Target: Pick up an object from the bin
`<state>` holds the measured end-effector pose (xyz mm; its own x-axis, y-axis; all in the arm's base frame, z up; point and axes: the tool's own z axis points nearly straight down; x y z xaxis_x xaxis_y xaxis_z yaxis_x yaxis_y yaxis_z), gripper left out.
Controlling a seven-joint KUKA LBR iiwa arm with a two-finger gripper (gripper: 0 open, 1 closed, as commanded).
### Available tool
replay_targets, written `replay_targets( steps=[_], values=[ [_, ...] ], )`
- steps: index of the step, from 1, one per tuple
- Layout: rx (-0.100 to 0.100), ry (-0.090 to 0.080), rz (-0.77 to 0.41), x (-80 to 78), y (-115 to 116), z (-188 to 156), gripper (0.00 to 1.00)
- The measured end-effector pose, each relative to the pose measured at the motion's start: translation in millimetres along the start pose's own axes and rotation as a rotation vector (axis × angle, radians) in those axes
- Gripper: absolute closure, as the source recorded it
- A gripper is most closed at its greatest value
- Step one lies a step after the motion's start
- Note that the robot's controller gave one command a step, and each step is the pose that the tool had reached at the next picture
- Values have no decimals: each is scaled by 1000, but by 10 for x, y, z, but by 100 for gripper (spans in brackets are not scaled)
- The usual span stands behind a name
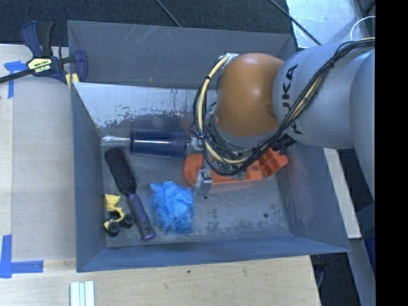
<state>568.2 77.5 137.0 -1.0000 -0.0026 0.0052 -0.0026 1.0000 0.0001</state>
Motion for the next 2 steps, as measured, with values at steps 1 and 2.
replay_targets(
  steps=[1, 2],
  values=[
    [-1, -8, 3, -20, -5, -46, 0],
    [2, -6, -107, -236, -957, 679, 0]
  ],
)
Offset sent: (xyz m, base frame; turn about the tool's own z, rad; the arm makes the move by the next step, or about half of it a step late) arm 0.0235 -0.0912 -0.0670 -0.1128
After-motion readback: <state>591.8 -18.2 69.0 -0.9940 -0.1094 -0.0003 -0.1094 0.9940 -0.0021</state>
